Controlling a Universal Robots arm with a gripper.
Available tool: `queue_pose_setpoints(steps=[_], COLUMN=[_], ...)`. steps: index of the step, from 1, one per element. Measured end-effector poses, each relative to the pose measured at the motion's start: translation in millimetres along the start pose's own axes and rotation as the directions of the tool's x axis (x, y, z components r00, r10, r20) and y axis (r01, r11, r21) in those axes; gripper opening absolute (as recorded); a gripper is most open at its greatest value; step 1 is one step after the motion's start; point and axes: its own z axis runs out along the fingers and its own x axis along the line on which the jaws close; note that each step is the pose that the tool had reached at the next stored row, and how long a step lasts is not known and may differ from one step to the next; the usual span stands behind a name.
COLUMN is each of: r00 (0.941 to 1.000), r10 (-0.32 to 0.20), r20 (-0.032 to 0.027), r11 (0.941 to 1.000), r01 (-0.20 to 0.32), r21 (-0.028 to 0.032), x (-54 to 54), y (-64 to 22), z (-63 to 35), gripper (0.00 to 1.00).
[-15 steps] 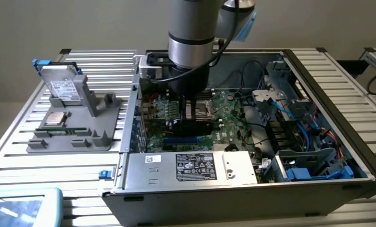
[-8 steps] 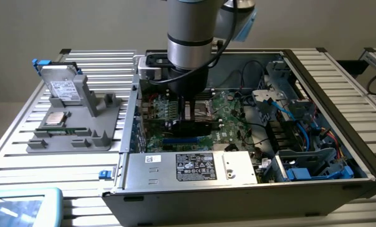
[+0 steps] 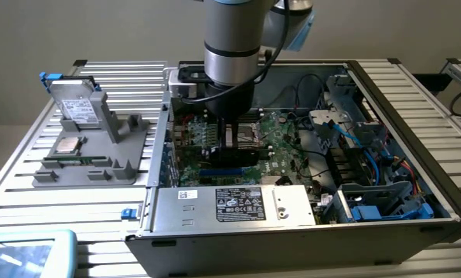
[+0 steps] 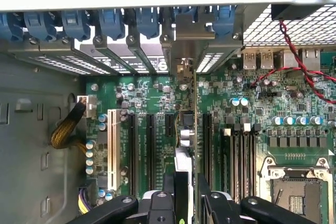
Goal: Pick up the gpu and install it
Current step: 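Insert the gpu into the slot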
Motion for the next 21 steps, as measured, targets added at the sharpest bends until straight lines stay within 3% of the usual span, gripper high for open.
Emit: queue_pose_setpoints(steps=[21], r00=[1.0], r10=[-0.002], r20=[-0.0001], r11=[1.0], r01=[0.002], r21=[-0.0009], x=[-2.0], y=[1.4], z=[3.4], gripper=[0.27])
